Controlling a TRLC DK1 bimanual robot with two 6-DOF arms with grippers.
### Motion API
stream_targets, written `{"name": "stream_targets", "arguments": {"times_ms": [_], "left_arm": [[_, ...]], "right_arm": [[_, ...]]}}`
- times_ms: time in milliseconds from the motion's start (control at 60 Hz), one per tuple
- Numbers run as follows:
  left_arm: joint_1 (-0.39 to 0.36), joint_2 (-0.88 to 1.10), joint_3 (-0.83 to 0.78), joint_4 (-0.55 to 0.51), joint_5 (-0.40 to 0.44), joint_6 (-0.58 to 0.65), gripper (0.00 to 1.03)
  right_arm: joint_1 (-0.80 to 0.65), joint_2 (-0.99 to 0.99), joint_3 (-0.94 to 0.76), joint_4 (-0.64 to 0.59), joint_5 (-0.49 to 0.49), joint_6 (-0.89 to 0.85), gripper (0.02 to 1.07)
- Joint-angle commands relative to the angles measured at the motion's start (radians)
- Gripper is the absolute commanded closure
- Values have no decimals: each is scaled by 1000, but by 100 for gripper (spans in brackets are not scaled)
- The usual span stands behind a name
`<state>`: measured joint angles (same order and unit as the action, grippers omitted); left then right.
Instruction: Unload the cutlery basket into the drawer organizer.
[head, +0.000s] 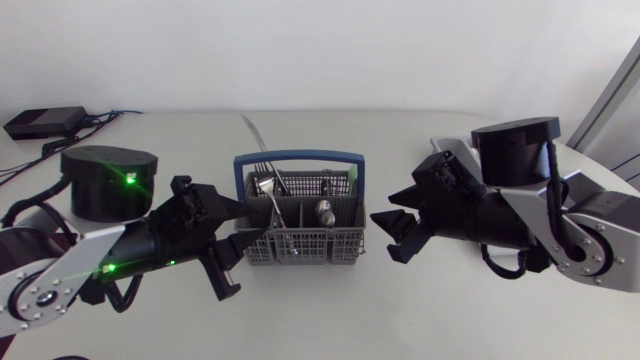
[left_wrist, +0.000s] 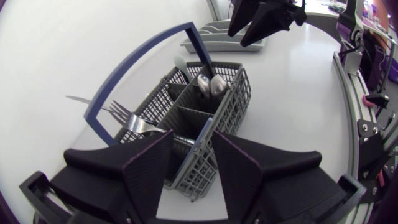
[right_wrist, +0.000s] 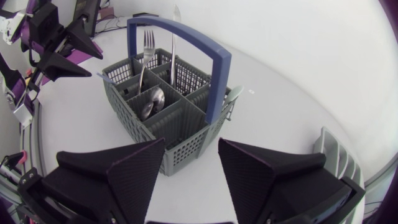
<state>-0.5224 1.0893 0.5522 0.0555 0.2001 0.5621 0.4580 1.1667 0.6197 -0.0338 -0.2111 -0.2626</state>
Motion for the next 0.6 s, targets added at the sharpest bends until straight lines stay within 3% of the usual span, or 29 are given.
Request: {"name": "stream_targets", "arguments": {"times_ms": [0, 333, 583], "left_arm": [[-14, 43, -14, 26, -4, 25, 58], [-51, 138, -18, 135, -62, 32, 59], [-41, 159, -23, 182, -64, 28, 81]], "right_arm": [[15, -6, -32, -3, 9, 10, 43], [28, 11, -37, 17, 10, 17, 43], [31, 22, -46, 28, 10, 17, 43]]}}
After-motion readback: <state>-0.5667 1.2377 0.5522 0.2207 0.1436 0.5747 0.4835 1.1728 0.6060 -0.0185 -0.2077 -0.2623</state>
